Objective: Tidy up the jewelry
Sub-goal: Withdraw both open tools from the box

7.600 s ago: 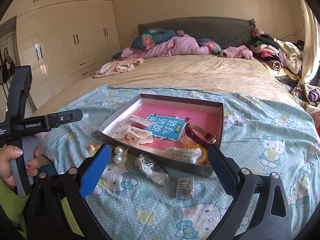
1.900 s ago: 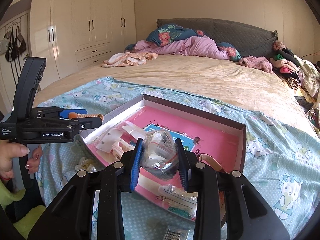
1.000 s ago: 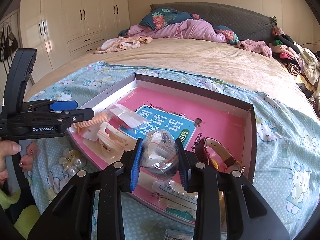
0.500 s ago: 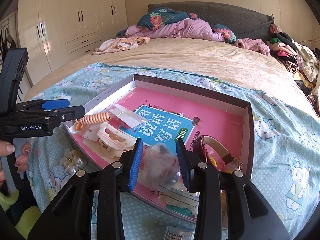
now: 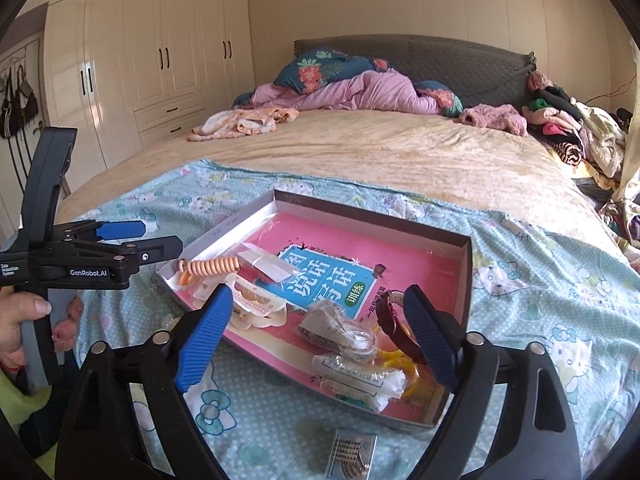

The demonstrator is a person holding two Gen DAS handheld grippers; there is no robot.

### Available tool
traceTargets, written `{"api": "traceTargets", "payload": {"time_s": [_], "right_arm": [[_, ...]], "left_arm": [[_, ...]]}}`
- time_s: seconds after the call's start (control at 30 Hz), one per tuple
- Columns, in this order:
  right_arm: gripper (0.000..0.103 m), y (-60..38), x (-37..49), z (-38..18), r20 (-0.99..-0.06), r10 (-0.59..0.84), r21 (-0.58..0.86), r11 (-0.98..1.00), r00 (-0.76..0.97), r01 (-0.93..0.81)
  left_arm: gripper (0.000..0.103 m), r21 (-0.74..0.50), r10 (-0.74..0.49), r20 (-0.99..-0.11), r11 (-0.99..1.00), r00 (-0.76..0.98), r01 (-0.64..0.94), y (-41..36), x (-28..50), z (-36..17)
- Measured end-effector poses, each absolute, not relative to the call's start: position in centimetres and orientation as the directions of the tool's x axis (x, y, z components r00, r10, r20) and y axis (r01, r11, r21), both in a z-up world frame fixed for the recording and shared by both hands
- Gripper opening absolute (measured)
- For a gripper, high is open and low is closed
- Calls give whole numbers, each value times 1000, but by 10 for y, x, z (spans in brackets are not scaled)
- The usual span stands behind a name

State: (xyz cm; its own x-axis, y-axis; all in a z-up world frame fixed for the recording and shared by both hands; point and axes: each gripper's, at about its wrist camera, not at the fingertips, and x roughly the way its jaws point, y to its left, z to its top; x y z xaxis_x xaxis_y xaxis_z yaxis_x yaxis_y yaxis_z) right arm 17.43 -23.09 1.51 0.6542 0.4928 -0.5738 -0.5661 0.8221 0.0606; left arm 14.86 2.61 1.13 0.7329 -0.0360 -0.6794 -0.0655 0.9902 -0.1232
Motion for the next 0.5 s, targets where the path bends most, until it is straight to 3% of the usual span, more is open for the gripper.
{"api": "traceTargets", "payload": {"time_s": [0.5], "right_arm": [[94,-257,137,34,-538,483,47,835,691,-548]], "left_arm": [[93,-113,-27,-655,992,755,-63,21,119,25]]}}
